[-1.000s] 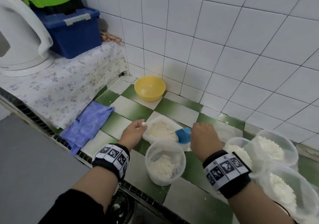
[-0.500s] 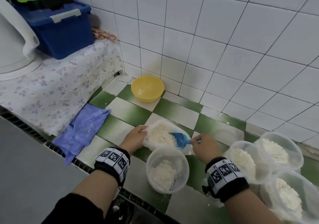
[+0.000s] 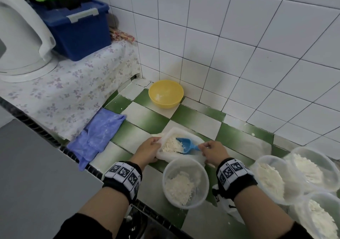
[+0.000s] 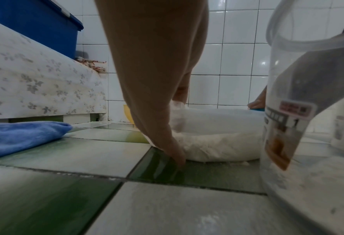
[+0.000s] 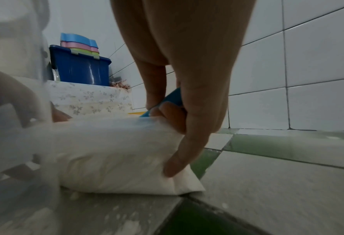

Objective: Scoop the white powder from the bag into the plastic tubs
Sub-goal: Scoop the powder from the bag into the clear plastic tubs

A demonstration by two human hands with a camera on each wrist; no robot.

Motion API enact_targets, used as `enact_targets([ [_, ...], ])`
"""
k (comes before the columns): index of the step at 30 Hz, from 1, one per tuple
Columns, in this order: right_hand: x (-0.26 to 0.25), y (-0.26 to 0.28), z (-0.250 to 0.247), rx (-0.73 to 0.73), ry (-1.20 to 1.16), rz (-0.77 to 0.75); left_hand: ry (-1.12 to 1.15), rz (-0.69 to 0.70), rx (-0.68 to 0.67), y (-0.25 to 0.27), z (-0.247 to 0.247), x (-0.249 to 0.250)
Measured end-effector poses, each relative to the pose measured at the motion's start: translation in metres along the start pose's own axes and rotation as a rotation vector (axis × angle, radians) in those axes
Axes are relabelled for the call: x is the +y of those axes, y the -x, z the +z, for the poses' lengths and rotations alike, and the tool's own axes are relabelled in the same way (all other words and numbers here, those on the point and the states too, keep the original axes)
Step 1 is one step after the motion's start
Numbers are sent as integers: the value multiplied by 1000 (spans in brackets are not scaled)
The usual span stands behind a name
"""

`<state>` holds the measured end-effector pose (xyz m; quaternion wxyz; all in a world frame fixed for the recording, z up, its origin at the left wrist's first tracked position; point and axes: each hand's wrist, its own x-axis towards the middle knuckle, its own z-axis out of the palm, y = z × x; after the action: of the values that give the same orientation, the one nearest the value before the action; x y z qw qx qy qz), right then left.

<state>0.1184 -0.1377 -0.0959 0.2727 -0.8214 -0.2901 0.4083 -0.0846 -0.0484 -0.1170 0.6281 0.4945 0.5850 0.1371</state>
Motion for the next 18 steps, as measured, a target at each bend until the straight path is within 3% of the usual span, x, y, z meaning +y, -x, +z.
enact_targets([
  [8, -22, -15, 1, -61, 134, -143, 34, 55, 88, 12, -13, -10],
  [18, -34, -21, 8, -93, 467, -262, -31, 187, 33, 19, -15, -14],
])
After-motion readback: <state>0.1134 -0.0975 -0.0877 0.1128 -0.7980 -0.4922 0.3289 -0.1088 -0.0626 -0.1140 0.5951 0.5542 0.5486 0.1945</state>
